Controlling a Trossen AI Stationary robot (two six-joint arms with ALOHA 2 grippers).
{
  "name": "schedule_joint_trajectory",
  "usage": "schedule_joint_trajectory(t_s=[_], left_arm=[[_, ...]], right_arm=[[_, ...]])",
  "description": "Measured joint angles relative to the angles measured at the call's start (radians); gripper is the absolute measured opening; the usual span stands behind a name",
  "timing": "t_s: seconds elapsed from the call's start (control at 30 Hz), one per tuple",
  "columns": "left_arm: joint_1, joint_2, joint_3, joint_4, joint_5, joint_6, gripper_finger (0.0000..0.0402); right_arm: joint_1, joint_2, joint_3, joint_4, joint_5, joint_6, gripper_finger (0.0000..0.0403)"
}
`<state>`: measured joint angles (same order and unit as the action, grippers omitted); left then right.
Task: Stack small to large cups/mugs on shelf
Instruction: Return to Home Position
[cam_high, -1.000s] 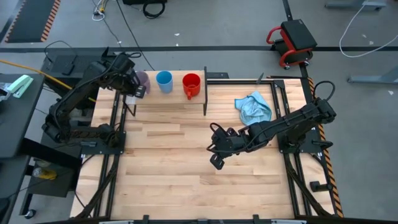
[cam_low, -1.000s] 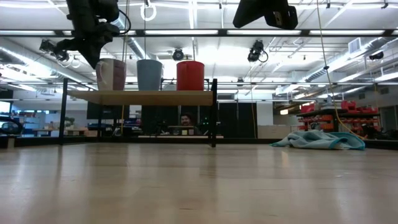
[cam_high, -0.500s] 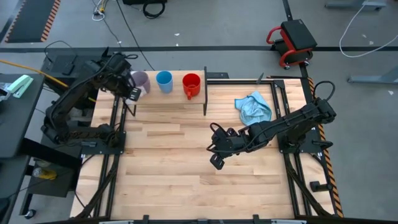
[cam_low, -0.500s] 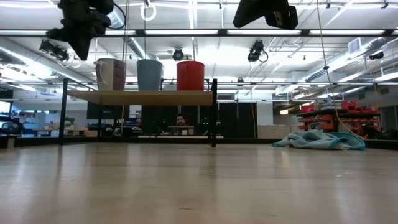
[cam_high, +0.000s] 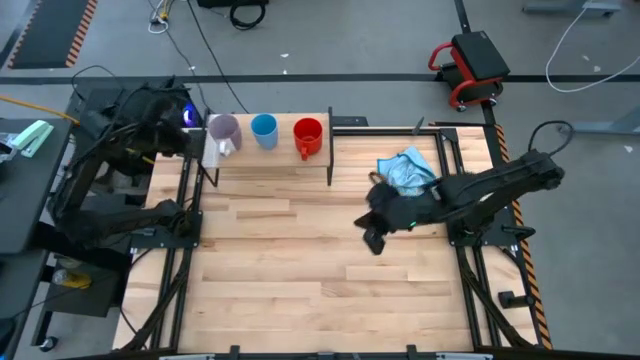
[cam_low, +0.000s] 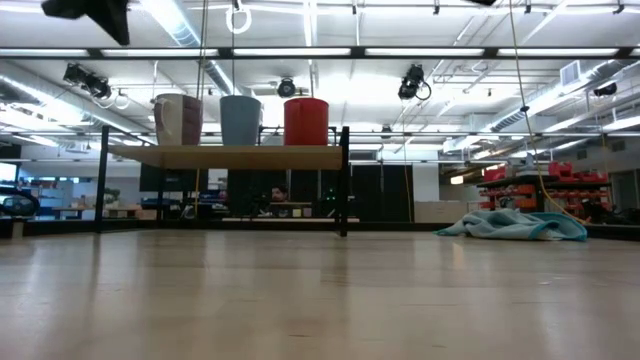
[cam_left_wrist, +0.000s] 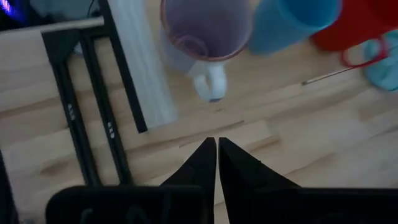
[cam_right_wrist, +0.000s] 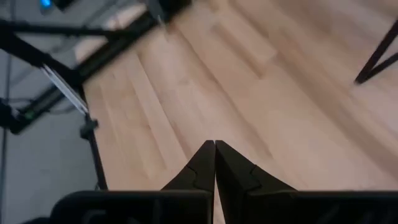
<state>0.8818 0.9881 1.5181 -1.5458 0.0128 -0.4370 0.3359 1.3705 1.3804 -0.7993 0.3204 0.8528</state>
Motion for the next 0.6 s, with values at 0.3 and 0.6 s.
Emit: schedule_joint_trajectory(t_s=[0.3,0.6], left_arm=[[-0.088,-0.075,0.081,0.027,0.002,-0.128,0.003],[-0.139,-0.107,0.18,0.029,0.029,-0.147,0.0018]], right_arm=[[0.001,-0.186,0.0,-0.02,0.008,-0.015,0.0018],[0.001,-0.327,0.0,-0.016,-0.016,0.112,0.0018]])
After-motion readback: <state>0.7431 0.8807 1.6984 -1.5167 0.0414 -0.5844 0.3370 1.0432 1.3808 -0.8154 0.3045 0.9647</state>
